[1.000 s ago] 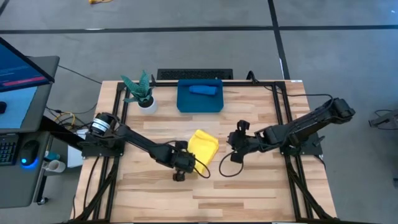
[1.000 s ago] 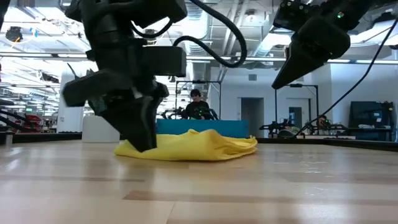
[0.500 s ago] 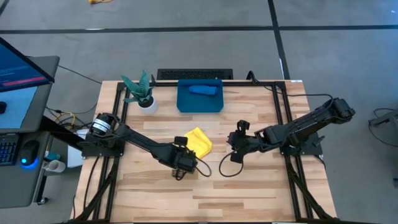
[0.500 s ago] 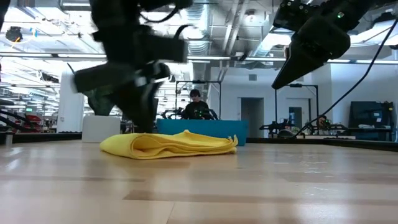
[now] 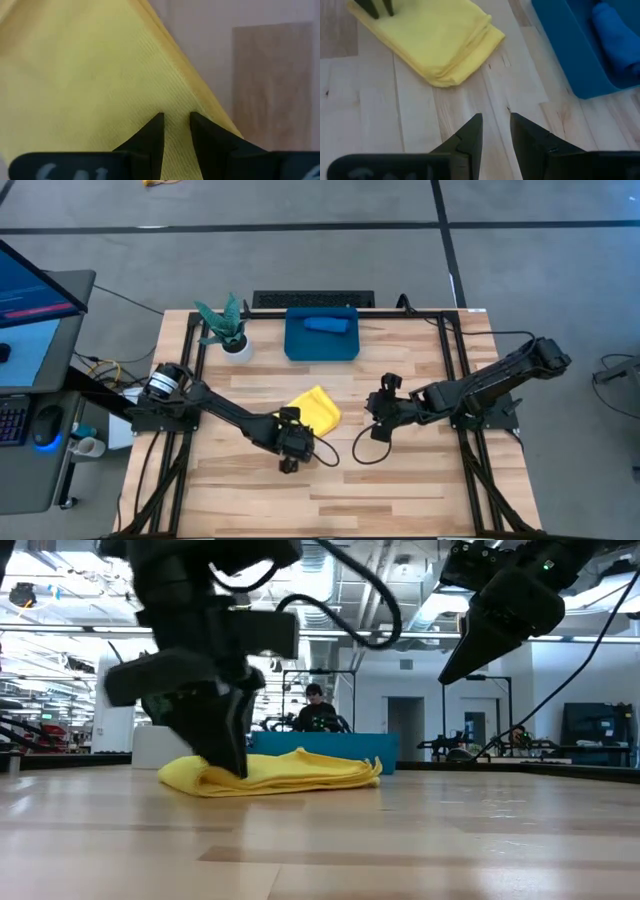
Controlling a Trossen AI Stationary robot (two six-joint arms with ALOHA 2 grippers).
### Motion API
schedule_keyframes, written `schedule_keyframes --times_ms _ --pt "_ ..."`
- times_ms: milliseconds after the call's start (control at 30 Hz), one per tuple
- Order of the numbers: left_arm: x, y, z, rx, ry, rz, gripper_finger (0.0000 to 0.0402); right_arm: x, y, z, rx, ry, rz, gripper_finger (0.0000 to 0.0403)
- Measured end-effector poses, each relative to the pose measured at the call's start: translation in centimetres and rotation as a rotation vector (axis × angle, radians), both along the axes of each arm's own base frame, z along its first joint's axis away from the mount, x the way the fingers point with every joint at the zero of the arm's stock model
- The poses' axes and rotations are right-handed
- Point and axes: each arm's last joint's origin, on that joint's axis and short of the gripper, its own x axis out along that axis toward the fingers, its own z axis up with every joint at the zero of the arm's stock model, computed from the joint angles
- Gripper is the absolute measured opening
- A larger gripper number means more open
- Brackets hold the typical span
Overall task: Roll microfiber towels into tight, uniform cylinder then place into a basket
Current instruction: Roll the yellow microfiber towel
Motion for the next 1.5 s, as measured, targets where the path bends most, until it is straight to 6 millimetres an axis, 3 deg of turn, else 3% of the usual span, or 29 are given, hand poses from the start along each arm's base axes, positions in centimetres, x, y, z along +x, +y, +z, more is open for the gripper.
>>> schedule_keyframes --times_ms 167,433,767,967,1233,1500 --pt "-0.7 -1.4 -0.4 -0.003 0.003 -0.096 0.0088 0.0 0.0 0.0 0.000 0.000 0.000 0.0122" --pt "-2.6 -5.1 -0.1 0.069 0.074 -0.400 0.0088 0.0 0.0 0.0 0.001 -0.001 -0.001 0.0122" --pt "-2.3 -6.9 2.4 0.151 0.026 -0.373 0.0088 0.0 0.0 0.0 0.001 -0.002 0.000 0.0122" --pt "-1.3 -5.6 2.7 0.201 0.011 -0.345 0.0088 0.0 0.0 0.0 0.001 -0.002 0.000 0.0122" --pt "1.4 -1.8 3.0 0.207 -0.054 -0.317 0.0088 0.0 0.0 0.0 0.001 -0.001 0.000 0.0122" --pt "3.5 3.8 2.6 0.016 -0.133 0.016 0.0088 0.0 0.0 0.0 0.001 0.001 0.000 0.0122"
